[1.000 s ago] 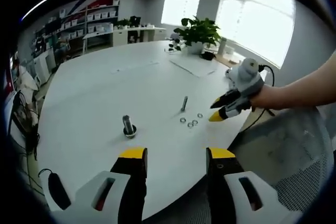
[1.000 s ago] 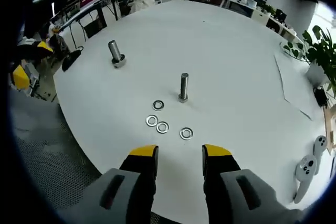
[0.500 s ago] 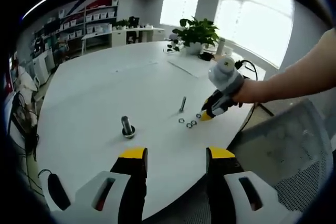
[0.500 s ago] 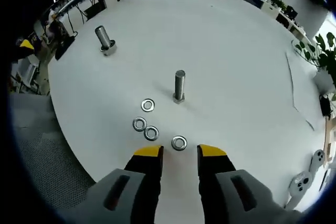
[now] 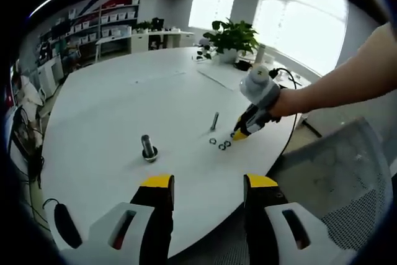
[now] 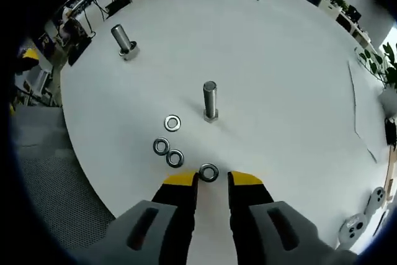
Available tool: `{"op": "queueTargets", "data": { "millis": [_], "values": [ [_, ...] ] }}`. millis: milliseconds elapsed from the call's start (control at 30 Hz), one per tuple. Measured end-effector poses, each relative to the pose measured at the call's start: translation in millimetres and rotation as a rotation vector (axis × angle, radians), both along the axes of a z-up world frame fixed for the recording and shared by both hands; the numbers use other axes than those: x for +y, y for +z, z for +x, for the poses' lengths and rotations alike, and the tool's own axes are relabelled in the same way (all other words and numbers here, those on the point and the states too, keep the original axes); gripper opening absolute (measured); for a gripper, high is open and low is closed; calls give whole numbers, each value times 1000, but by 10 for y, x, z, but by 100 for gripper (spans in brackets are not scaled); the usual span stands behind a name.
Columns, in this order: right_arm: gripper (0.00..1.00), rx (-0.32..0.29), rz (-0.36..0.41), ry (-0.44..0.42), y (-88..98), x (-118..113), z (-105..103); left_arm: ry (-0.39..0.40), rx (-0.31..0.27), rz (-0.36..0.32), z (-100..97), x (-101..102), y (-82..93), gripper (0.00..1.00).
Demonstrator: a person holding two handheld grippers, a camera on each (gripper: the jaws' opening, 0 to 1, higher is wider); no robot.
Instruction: Place the washer onto the threaded stud by aligning its center hole with the stud, sliding it down to the base, and recovering from edge contact or off-axis alignment until the washer reaches the visible bottom stop.
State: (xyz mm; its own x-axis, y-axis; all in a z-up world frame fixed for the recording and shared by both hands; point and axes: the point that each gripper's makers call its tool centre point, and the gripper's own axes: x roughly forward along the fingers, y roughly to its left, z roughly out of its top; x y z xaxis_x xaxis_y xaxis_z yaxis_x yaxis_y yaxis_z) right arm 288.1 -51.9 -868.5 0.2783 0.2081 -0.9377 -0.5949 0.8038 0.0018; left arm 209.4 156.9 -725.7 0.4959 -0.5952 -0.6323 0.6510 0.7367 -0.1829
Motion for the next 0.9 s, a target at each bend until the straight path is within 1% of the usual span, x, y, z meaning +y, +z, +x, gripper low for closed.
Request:
{"op": "queueTargets", "data": {
  "millis": [33,67,133,167,267,300,333,367,500,633,733,767,833,900],
  "values": [
    [21,1,-11,51,-4,13,0,2,6,-2,-3,2,-8,43],
    [21,8,-17,68,-5,20,-3,1,10,-1,-7,2,-12,43],
    [20,42,-41,65,3,47,-15,-3,9,2,-6,-7,-13,43],
    [19,58,-60,86,-6,45,-11,-5,7,1,-6,-14,-9,43],
    [16,87,-114,186,1,100,-38,-13,11,5,-26,-24,-24,43],
    [16,96,-125,197,-4,91,-36,-15,15,11,-33,-22,-37,43],
    [16,107,-122,180,-7,97,-25,-16,16,12,-34,-21,-42,43],
    [15,113,-122,183,-7,98,-18,-15,17,12,-34,-20,-42,43],
    [14,172,-152,208,-19,75,2,-12,17,19,-32,-7,-47,43],
    [14,205,-177,226,-18,84,-2,-13,15,25,-32,-3,-53,42],
    [14,199,-184,186,-13,73,-10,-12,15,28,-27,1,-55,42],
    [14,185,-179,177,-13,72,-18,-12,15,28,-27,2,-56,42],
    [14,137,-160,149,-6,78,-23,-14,18,27,-32,-1,-59,42],
    [14,82,-121,149,-1,82,-20,-21,23,26,-44,-13,-64,42]
  ]
}}
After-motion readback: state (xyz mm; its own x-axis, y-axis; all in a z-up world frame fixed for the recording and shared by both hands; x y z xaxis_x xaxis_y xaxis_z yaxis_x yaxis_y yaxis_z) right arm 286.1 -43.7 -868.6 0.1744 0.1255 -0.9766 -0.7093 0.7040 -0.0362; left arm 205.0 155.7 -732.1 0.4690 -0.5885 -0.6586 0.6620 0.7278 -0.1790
